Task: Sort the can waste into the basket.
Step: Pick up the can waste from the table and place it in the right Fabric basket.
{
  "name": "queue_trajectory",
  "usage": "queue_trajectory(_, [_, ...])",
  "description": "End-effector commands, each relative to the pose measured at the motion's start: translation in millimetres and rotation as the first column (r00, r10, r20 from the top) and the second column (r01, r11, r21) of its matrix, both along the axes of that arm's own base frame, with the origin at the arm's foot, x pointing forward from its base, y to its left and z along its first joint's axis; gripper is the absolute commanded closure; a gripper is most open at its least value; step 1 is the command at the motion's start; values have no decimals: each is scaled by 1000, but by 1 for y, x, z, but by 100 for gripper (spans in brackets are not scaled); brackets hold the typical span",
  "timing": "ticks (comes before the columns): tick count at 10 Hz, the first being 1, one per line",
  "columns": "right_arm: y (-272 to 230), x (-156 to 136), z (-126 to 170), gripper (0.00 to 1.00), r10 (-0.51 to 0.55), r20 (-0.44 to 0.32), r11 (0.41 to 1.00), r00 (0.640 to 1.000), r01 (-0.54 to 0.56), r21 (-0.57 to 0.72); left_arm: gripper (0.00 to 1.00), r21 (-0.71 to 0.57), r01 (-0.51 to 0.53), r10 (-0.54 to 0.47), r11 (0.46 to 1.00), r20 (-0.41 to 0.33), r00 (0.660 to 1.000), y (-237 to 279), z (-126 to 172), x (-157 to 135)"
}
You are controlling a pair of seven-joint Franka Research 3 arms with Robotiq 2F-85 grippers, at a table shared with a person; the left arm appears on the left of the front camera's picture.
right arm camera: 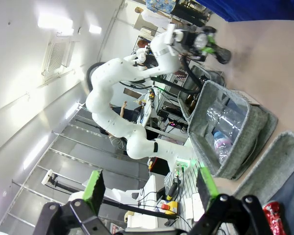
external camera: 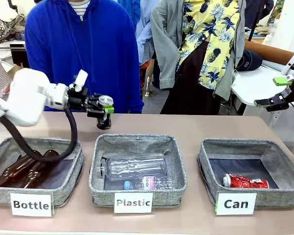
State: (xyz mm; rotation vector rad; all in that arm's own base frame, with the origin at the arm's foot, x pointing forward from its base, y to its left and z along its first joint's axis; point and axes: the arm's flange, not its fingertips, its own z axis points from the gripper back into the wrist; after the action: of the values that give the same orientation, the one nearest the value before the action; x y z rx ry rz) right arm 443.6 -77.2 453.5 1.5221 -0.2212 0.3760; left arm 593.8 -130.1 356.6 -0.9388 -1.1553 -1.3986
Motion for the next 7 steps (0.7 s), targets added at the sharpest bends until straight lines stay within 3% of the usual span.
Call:
queue_trajectory(1, [-1,0,2,0,-4,12,1000,1000,4,-12,100,-80,26,-16,996,127,992,35,85,-73])
queue_trajectory(3, [-1,0,2,0,-4,12,1000,1000,4,-12,100,-73,57,-53,996,53,997,76,142,-145])
queue_trajectory(4, [-1,0,2,0,-4,12,1000,1000,4,-12,100,-49,51,-49,998,39,998,95,147,-180])
queue_trajectory(5, [-1,0,2,0,-4,12,1000,1000,4,-12,100,-15,57,-56,998,46,997,111,140,-214])
queue_trajectory(7, [-1,0,2,0,-4,12,1000,1000,4,-12,100,12,-15,14,1000,103,995,142,112,-241])
